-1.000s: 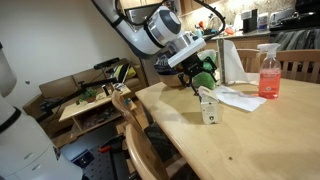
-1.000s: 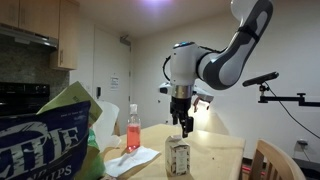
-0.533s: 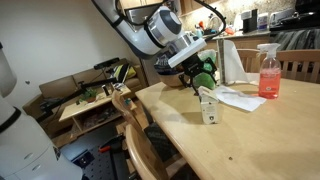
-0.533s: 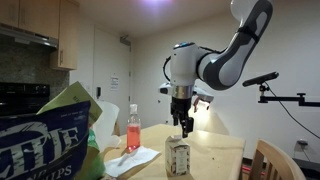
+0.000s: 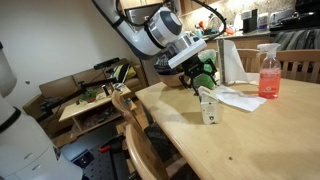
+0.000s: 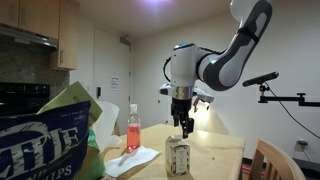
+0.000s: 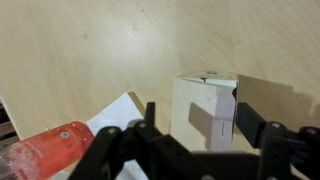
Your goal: Close the box on the table
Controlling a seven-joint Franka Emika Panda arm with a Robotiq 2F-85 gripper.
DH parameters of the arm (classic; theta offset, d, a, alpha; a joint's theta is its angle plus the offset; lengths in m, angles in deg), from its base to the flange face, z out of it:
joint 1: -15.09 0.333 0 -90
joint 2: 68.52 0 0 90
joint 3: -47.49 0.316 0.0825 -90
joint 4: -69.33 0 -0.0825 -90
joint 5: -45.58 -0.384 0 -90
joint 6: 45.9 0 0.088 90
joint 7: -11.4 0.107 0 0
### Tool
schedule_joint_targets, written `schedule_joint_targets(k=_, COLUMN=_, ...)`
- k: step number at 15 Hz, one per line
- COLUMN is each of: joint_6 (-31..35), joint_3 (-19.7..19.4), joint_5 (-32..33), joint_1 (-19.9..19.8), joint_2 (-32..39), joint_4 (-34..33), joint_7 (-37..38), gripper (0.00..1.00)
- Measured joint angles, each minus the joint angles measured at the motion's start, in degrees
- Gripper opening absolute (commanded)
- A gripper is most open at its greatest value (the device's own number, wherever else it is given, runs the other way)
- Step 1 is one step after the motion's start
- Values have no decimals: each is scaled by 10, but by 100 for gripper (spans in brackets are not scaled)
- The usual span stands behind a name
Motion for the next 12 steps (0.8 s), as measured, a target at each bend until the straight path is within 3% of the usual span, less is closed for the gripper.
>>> schedule_joint_targets(k=3, joint_6=0, joint_3=0, joint_5=0, joint_1=0, joint_2=4, joint_4=0, joint_7=0, gripper=72)
schedule_joint_targets(k=8, joint_6=0, joint_3=0, joint_5=0, joint_1=0, joint_2=9, joint_4=-2, joint_7=0, gripper=77)
schedule_joint_targets(k=12, joint_6=0, joint_3=0, joint_5=0, joint_1=0, joint_2=12, joint_4=-3, joint_7=0, gripper=73)
